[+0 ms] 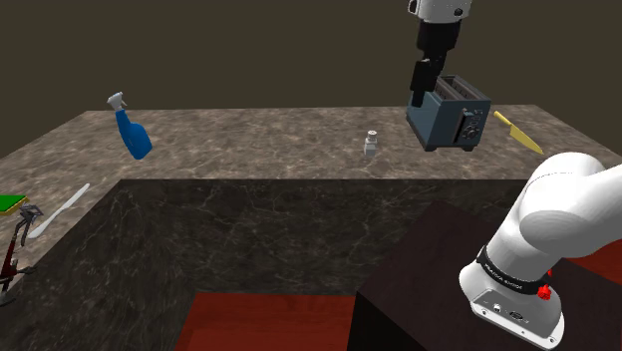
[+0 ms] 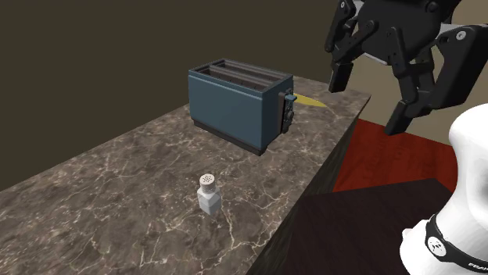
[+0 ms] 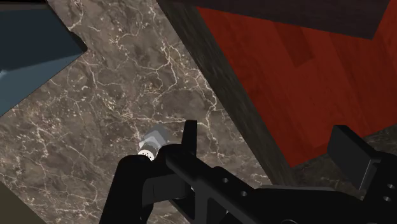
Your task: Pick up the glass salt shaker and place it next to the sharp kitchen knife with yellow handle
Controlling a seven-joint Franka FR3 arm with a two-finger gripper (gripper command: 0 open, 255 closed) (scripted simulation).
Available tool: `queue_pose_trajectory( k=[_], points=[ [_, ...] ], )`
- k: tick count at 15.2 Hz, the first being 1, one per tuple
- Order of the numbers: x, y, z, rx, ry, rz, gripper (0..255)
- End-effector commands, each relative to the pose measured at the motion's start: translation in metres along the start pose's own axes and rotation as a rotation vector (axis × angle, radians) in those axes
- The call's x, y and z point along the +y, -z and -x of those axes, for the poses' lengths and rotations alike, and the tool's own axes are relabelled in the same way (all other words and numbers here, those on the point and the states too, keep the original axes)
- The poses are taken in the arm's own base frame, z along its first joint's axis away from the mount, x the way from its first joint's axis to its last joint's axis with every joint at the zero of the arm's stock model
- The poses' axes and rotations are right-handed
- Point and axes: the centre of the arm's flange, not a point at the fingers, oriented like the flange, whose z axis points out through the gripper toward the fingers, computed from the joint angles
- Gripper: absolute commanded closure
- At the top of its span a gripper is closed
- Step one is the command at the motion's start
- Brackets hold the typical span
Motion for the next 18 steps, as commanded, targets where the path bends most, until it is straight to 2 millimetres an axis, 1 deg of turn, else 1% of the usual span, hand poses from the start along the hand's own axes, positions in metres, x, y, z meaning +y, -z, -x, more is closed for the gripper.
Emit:
queue_pose_trajectory(
  k=[1,10,18],
  points=[
    [0.0,0.0,0.0,0.0,0.0,0.0,0],
    [0.067,-0.077,-0.065,0.01,0.031,-0.032,0],
    [0.122,-0.146,-0.125,0.018,0.059,-0.06,0]
  ],
)
